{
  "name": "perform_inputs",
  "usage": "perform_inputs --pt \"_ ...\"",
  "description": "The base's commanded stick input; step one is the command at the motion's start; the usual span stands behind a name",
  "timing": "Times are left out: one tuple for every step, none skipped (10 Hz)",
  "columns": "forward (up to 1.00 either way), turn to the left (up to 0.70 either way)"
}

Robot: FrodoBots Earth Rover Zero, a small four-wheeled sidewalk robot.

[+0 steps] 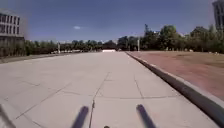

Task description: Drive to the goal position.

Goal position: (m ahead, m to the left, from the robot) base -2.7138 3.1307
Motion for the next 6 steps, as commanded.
perform_inputs --pt "0.00 0.70" --pt "0.00 0.70" --pt "0.00 0.70" --pt "0.00 0.70" --pt "0.00 0.70" --pt "0.00 0.70"
